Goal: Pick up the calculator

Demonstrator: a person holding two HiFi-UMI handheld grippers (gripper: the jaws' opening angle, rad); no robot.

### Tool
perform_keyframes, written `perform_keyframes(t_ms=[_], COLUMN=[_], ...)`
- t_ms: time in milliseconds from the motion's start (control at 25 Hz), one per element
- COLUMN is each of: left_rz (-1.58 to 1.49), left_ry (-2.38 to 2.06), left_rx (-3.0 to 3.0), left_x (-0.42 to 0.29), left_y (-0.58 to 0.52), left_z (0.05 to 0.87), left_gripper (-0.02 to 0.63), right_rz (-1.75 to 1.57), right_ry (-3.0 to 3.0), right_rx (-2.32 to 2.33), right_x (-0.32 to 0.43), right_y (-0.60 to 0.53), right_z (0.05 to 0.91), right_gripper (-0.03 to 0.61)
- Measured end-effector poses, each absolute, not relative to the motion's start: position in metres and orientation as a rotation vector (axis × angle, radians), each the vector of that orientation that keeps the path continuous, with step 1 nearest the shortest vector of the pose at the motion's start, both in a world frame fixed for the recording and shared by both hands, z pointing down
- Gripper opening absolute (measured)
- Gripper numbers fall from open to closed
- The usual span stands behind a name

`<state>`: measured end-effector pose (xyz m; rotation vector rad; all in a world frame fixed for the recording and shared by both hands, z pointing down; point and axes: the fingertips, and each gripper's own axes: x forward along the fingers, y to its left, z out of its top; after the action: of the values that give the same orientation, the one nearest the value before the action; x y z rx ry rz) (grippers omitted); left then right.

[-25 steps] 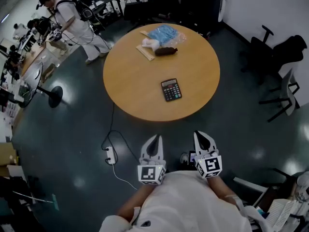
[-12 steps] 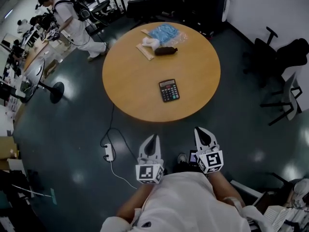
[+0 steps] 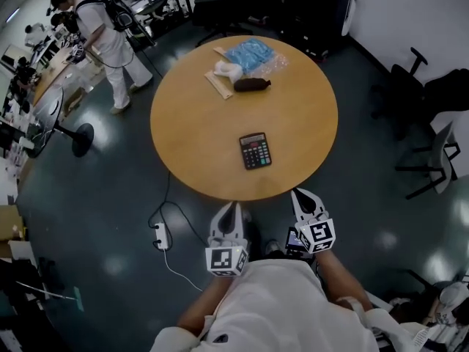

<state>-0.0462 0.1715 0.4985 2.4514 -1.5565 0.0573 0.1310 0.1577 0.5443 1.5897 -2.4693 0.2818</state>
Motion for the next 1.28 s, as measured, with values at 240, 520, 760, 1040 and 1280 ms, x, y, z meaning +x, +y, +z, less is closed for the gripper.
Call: perform_keyframes(t_ms=[240, 520, 760, 1040, 1280], left_rz=[0.059, 0.059, 0.098, 0.156, 0.167], left_ry=[-1.47, -1.429, -1.46, -1.517, -1.565], left_rx=[2.513, 2.505, 2.46, 2.378, 2.302], left_x=[-0.048, -0.045, -0.043, -0.05, -0.053], left_y=[0.092, 0.04, 0.01, -0.007, -0.013], left_z=[0.5, 0.497, 0.51, 0.53, 0.54], left_gripper=[0.006, 0.006, 0.006, 0.006, 0.006], right_rz=[0.301, 0.424, 0.547, 0.677, 0.741], right_ry=[-2.432, -2.438, -2.419, -2.353, -2.351], right_rx=[1.562, 1.428, 1.222, 0.862, 0.668], right_x=[0.121, 0.122, 0.121, 0.101, 0.092], right_y=[0.082, 0.005, -0.046, -0.08, -0.114], right_z=[0.573, 0.609, 0.665, 0.737, 0.762], right_gripper=[0.015, 0.017, 0.064, 0.21, 0.224])
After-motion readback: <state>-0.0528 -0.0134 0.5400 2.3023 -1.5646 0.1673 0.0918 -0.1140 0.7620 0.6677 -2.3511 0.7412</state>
